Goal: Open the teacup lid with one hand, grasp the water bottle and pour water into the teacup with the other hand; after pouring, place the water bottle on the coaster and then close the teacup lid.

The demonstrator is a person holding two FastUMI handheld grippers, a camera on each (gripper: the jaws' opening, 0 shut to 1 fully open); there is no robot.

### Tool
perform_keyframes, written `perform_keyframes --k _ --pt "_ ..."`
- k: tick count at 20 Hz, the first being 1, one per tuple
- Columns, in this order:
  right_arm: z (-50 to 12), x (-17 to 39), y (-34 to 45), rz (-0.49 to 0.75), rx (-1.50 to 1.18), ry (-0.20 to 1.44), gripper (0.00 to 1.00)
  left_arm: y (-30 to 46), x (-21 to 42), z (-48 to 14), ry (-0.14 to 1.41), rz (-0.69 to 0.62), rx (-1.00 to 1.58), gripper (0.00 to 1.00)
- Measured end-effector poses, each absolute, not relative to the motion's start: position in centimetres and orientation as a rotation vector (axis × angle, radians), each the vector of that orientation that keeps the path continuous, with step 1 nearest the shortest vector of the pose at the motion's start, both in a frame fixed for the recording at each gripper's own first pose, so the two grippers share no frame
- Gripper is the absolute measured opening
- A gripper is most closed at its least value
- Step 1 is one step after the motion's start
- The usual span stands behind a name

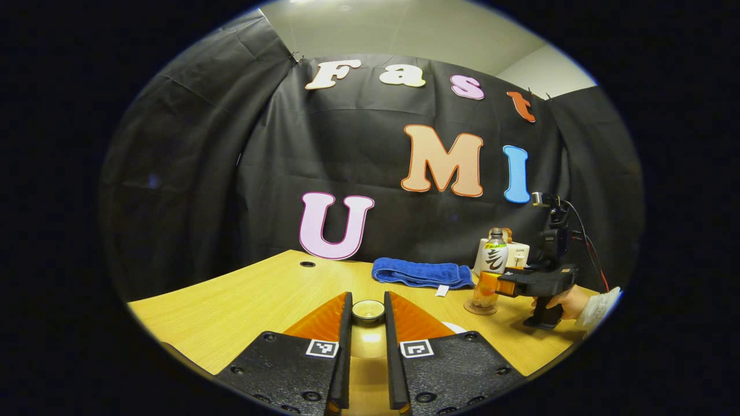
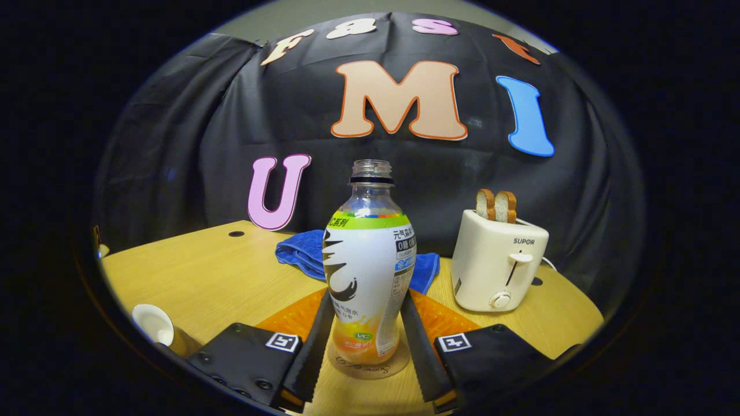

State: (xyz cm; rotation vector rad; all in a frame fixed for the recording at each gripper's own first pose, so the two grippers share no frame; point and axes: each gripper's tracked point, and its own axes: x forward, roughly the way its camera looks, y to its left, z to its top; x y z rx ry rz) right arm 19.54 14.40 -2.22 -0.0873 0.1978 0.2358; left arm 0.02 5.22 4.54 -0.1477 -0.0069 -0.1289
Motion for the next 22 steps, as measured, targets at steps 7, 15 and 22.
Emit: perform_keyframes --k 7,15,22 --pt "-3.0 19.7 13.3 0.21 -0.015 0.212 0.73 5.0 -0.2 4.6 -0.007 -0.134 -0.149 0.24" --pt "-3.4 18.9 13.5 0.22 -0.014 0.232 0.76 4.6 -0.2 4.4 0.004 -0.144 -0.157 0.24" --pt "-3.6 17.9 12.6 0.214 -0.027 0.229 0.93 3.3 -0.3 4.1 0.021 -0.179 -0.176 0.24"
